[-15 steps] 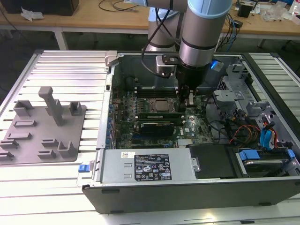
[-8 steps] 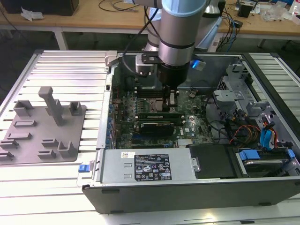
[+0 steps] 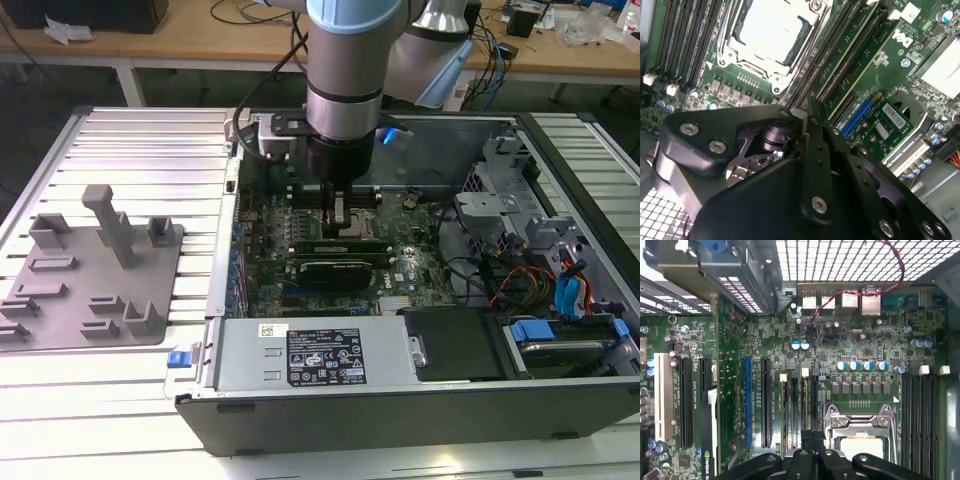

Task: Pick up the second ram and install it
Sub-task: 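Press down the second ram until it locks into place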

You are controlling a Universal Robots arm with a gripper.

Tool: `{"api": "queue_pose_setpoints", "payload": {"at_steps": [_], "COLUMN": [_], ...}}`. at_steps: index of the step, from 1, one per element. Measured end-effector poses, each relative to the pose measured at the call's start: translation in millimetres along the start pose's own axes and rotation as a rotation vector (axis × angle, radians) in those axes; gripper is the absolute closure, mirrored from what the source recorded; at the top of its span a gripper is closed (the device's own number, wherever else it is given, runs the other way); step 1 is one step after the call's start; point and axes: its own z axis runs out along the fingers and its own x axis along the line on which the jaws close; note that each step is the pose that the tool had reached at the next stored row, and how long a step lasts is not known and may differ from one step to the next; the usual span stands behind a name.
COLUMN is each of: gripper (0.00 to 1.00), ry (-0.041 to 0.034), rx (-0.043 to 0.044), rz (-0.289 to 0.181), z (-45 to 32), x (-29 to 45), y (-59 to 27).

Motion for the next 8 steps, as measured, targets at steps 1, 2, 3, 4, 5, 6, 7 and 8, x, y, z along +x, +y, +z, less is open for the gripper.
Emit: {"api": "queue_pose_setpoints", "payload": {"at_steps": [1, 2, 3, 4, 5, 6, 7, 8], "gripper": [0.92, 0.92, 0.92, 0.92, 0.92, 0.92, 0.92, 0.92], "ry": [0.0000, 0.0003, 0.0008, 0.0014, 0.0011, 0.0011, 0.0014, 0.0015], "rx": [0.0000, -0.0001, 0.0000, -0.0001, 0.0000, 0.0000, -0.0002, -0.0002], "rz": [0.000, 0.000, 0.000, 0.000, 0.000, 0.000, 0.000, 0.000], "z": [0.3, 1.1, 3.0, 5.9, 6.5, 8.6, 9.8, 10.0], "x": [0.0, 0.0, 0.0, 0.1, 0.0, 0.0, 0.0, 0.0], "y": [1.8, 2.6, 3.0, 3.2, 3.3, 3.4, 3.4, 3.4]}}
